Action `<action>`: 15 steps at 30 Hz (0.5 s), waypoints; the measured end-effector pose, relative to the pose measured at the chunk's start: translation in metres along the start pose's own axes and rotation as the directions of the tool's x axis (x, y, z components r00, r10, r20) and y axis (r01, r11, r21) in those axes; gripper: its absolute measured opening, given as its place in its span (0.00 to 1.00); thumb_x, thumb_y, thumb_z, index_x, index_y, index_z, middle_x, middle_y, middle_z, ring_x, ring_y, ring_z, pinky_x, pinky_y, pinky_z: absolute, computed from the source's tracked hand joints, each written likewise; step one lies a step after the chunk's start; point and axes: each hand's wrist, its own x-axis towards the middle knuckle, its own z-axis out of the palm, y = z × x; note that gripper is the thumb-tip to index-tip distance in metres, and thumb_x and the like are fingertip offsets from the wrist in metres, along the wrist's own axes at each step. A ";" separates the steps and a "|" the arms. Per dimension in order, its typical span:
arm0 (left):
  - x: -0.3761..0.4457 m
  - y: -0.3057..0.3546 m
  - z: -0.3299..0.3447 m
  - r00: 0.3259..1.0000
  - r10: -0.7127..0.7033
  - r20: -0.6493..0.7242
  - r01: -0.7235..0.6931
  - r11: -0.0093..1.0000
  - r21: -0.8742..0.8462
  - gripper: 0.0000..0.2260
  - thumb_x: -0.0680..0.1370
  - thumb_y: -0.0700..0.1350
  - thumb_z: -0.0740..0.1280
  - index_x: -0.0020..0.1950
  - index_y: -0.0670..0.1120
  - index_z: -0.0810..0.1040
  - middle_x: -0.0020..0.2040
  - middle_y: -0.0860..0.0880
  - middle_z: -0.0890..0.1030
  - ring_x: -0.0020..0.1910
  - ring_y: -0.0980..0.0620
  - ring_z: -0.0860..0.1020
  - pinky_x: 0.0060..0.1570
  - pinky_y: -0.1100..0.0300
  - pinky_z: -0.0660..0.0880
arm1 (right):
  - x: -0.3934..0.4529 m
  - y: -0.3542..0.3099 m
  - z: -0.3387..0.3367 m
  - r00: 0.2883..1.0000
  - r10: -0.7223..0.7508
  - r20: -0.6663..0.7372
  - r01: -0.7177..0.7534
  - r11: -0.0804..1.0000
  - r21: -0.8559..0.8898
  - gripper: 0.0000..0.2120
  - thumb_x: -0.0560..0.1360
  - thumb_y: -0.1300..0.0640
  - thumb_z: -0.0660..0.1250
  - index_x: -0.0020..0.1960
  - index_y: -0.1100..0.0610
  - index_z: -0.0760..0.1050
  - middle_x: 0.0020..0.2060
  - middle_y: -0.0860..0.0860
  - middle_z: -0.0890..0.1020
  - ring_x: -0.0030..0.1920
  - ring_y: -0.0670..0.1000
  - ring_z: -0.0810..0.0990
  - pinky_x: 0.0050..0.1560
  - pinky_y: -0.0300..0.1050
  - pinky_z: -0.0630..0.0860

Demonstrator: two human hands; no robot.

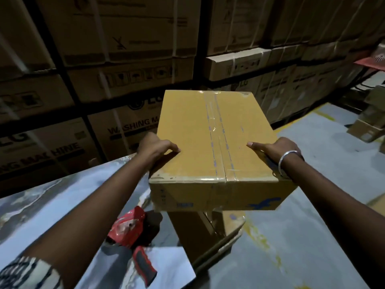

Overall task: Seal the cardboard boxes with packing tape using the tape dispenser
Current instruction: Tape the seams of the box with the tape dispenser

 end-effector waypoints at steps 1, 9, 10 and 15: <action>0.006 -0.005 0.014 1.000 -0.029 0.001 0.029 1.000 0.012 0.26 0.59 0.53 0.82 0.47 0.39 0.77 0.46 0.43 0.81 0.45 0.44 0.78 0.47 0.47 0.78 | 0.012 0.008 0.006 1.000 0.005 0.006 -0.005 1.000 -0.011 0.36 0.63 0.26 0.73 0.33 0.61 0.72 0.30 0.57 0.75 0.33 0.58 0.76 0.34 0.46 0.68; 0.043 -0.070 0.114 0.966 -0.253 -0.055 0.254 0.967 0.000 0.38 0.61 0.50 0.84 0.67 0.43 0.73 0.61 0.46 0.79 0.59 0.41 0.77 0.60 0.45 0.76 | 0.110 0.057 0.074 0.985 -0.030 0.170 0.046 0.995 -0.088 0.34 0.63 0.27 0.74 0.32 0.58 0.70 0.27 0.55 0.74 0.29 0.55 0.74 0.31 0.44 0.66; 0.044 -0.077 0.125 0.952 -0.298 -0.071 0.298 0.954 -0.008 0.37 0.61 0.50 0.84 0.66 0.43 0.75 0.60 0.46 0.79 0.58 0.41 0.77 0.59 0.46 0.76 | 0.121 0.064 0.085 0.979 -0.037 0.202 0.058 0.993 -0.100 0.34 0.63 0.27 0.74 0.32 0.58 0.70 0.27 0.54 0.74 0.29 0.55 0.75 0.30 0.43 0.66; 0.048 -0.121 0.174 0.862 -0.497 -0.098 0.493 0.867 -0.066 0.23 0.64 0.42 0.81 0.54 0.41 0.77 0.47 0.46 0.83 0.44 0.46 0.81 0.42 0.51 0.79 | 0.164 0.099 0.151 0.933 -0.064 0.354 0.121 0.983 -0.140 0.39 0.60 0.23 0.73 0.43 0.60 0.74 0.33 0.54 0.78 0.32 0.56 0.78 0.28 0.42 0.66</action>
